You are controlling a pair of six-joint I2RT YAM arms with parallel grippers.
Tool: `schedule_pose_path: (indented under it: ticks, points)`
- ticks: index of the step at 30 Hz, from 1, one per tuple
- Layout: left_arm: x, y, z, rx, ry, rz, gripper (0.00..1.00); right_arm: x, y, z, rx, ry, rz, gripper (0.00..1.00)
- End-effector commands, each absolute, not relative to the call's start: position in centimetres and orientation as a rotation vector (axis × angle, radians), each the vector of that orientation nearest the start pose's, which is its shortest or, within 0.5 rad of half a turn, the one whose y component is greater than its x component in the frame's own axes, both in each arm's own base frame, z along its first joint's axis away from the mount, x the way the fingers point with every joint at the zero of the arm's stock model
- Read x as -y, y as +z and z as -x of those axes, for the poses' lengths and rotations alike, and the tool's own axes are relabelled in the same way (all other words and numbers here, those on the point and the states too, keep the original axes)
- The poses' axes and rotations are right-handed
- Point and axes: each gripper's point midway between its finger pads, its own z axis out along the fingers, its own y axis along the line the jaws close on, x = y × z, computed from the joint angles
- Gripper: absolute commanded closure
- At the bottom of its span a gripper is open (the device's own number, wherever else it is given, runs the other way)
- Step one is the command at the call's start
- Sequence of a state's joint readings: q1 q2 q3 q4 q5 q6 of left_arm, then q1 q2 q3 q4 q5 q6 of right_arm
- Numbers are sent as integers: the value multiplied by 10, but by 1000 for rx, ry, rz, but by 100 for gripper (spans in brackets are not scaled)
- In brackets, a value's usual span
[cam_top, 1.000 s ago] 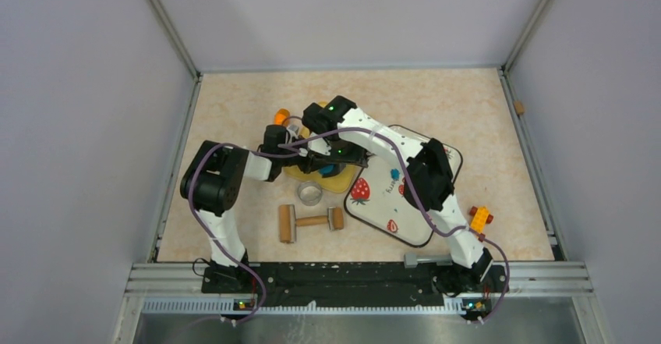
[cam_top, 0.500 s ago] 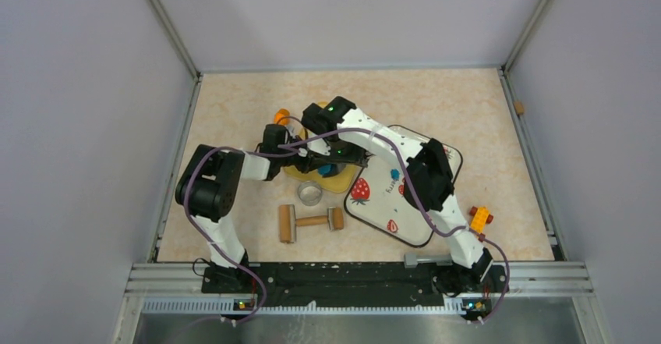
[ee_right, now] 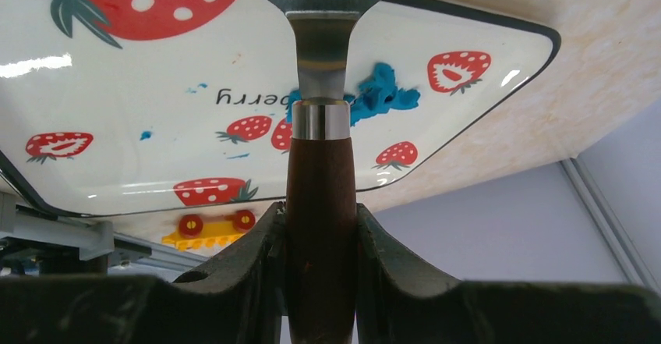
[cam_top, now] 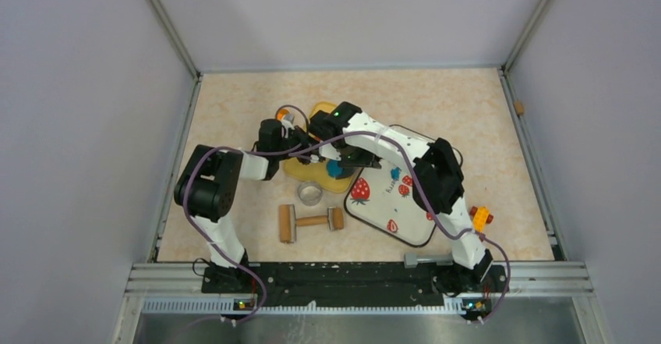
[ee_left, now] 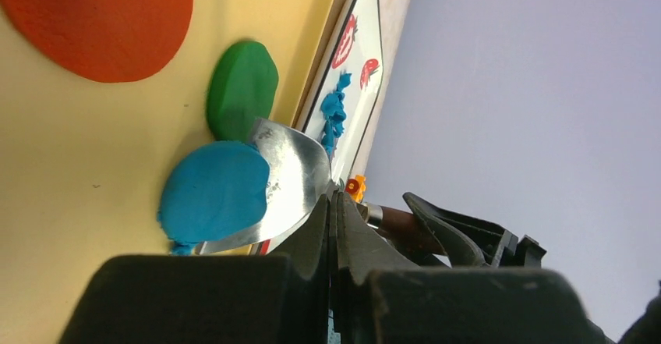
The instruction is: Roll out the dumpling wrappers from the dough
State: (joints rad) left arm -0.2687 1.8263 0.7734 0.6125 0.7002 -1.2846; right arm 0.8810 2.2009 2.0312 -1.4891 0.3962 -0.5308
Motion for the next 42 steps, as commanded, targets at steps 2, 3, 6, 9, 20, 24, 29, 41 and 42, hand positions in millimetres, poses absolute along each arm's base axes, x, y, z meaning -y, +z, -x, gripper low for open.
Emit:
schedule_pose_path:
  ticks: [2,3,6,9,20,24,29,41,42]
  points:
    - [239,113,-378,-2184,-1603,620,100,-214,149,-293,-2299,-673,2012,100]
    - [236,111,-378,-2184,-1593,630,100,-211,150,-292,-2290,-691,2025,100]
    - [227,109,-382,-2180,-1568,652,100,-203,155,-292,-2238,-778,2066,100]
    - [218,107,-388,-2179,-1536,665,100,-203,161,-297,-2187,-832,2087,100]
    - [183,109,-400,-2157,-1447,705,100,-247,187,-311,-2039,-754,2059,100]
    - [158,101,-402,-2179,-1325,735,100,-263,177,-305,-2019,-679,2117,100]
    - [131,93,-400,-2188,-1197,759,100,-272,186,-316,-1965,-736,2095,100]
    - [131,105,-399,-2234,-1158,428,91,-207,206,-328,-2260,-589,1768,100]
    - [143,105,-395,-2260,-1166,367,89,-200,206,-328,-2307,-526,1726,100]
